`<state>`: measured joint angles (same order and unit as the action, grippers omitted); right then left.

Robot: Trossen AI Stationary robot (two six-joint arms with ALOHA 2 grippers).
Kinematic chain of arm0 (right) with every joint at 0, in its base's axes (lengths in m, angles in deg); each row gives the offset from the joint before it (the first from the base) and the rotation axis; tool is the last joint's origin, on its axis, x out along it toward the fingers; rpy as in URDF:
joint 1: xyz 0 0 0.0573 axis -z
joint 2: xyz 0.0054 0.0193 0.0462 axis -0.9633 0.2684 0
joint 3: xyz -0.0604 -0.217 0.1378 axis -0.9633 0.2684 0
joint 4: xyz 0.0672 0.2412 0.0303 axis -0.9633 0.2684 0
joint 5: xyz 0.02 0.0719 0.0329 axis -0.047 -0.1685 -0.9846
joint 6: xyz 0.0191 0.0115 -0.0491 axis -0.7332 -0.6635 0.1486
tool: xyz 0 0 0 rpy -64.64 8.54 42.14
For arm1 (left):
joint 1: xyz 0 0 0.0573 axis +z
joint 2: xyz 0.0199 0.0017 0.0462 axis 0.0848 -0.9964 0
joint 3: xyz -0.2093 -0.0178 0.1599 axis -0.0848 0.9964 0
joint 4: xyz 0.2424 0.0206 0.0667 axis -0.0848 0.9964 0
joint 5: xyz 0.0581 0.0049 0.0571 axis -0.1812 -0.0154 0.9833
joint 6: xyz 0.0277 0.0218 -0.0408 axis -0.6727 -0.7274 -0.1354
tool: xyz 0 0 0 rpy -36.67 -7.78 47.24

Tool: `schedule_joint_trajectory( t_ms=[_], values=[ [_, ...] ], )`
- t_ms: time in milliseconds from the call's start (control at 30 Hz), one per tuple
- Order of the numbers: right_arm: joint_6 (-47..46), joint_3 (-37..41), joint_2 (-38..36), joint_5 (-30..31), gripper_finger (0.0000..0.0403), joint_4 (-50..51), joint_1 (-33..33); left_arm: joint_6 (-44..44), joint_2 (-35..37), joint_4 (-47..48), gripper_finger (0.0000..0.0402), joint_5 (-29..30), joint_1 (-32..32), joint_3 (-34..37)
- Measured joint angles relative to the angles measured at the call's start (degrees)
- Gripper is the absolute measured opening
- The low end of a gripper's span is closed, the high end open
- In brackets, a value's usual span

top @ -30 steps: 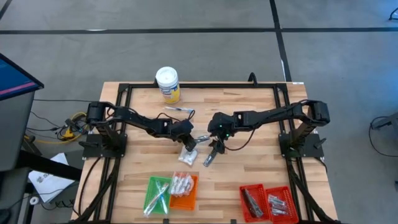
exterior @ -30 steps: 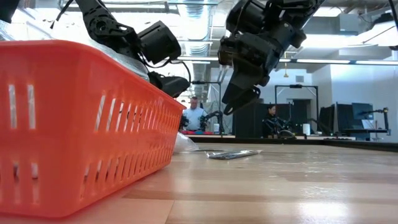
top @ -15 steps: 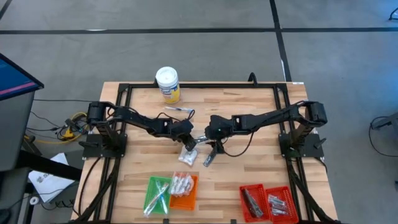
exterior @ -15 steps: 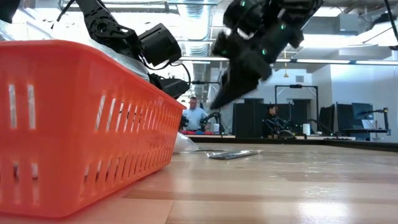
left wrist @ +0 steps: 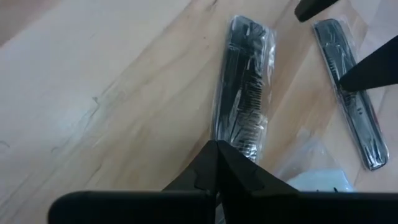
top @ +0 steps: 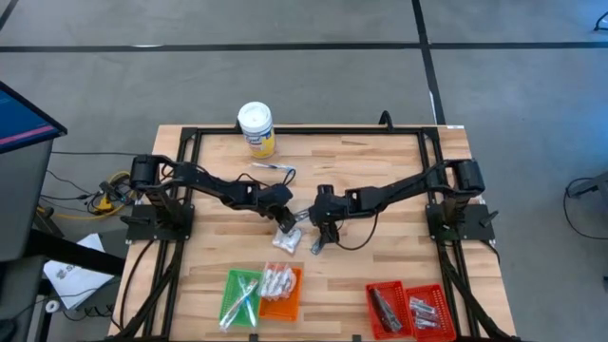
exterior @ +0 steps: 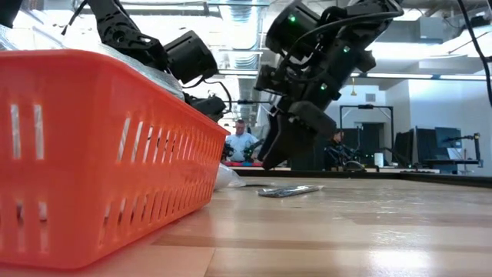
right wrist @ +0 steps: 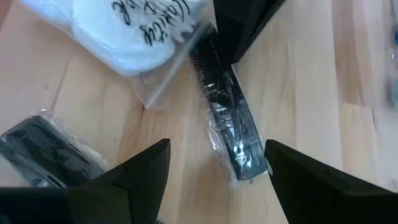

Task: Pick & Place Travel size toiletries
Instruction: Put the black comb into the left red basket

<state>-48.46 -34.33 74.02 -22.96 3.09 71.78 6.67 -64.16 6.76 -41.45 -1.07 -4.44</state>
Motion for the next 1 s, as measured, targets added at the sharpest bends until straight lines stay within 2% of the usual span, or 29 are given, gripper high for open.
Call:
schedule_joint_trajectory(
  t_ms=[367, 633, 1000],
  values=[
    [5.8, -0.1, 0.7, 0.0, 0.0255, -2.4, 0.2, -1.5, -0.1, 0.0, 0.0001, -1.5, 0.7, 0.1],
    [5.7, -0.4, 5.1, 0.2, 0.0255, -2.6, -0.3, -1.4, -0.2, 0.4, 0.0001, -1.7, 0.8, 0.1],
    [6.6, -1.4, 5.5, 1.5, 0.0255, -3.3, 0.1, -1.3, -0.1, 2.7, 0.0001, -1.5, 0.8, 0.1]
  ],
)
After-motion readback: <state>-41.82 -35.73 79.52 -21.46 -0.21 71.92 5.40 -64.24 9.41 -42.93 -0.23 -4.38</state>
